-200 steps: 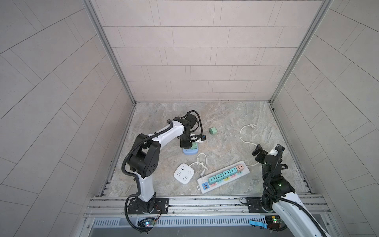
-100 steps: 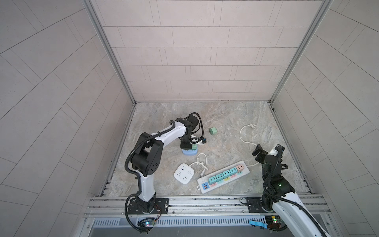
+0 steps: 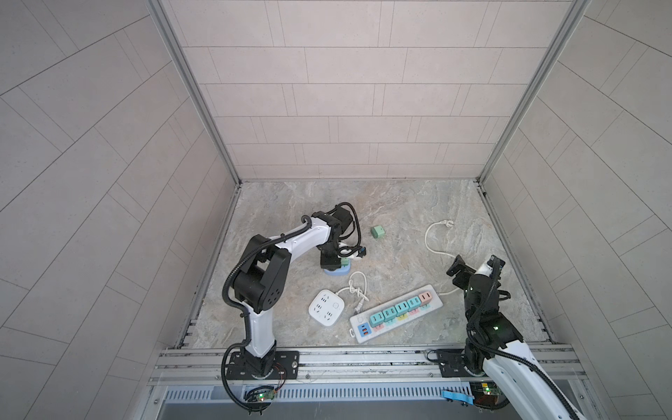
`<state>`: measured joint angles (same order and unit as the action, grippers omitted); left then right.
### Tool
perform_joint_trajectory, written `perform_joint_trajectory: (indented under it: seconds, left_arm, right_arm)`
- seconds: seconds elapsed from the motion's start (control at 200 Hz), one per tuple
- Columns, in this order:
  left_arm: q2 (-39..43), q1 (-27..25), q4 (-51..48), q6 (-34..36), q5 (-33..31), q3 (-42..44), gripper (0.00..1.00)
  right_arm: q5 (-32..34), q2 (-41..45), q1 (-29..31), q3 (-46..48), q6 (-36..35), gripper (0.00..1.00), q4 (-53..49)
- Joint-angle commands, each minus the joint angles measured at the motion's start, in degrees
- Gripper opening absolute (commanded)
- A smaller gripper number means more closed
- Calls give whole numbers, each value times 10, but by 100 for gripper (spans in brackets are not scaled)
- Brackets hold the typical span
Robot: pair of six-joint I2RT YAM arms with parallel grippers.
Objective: Insert the plug
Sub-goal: 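Open the left gripper and raise it away from the blue socket, then move the right gripper over a loose green adapter while the left arm draws back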
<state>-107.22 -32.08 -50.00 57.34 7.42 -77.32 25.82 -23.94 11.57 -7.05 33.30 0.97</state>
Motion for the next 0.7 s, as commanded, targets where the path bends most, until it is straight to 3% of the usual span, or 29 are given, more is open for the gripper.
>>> perform_joint_trajectory:
  seconds: [0.0,0.2,0.29,0.34,0.375,0.42,0.455,0.605,0.645,0.695]
  left_arm:
    - [75,-4,16,-12,55,9,63]
    - [211,-4,75,-55,99,33,70]
    - [291,1,174,-116,103,63,73]
    - [340,3,270,-209,64,89,81]
    - [372,3,364,-299,14,111,95]
    - [409,3,471,-472,-125,134,100]
    - [427,7,483,-596,-193,127,100]
    - [421,27,247,-818,-103,-19,99]
    - [430,27,217,-858,-88,-8,100]
    - [462,27,264,-896,-54,73,100]
  right_arm:
    - [4,1,-1,-13,7,100,-2]
    - [4,4,-1,-14,7,100,-3]
    - [4,5,-1,-14,7,100,-4]
    - [4,5,-1,-14,7,100,-5]
    - [3,5,-1,-13,7,100,-4]
    - [4,5,-1,-14,7,100,-5]
    - [5,4,-1,-14,9,100,-4]
    - [19,1,-1,-16,19,100,-11]
    - [30,0,-1,-18,29,100,-17]
    - [38,-3,-1,-20,35,100,-20]
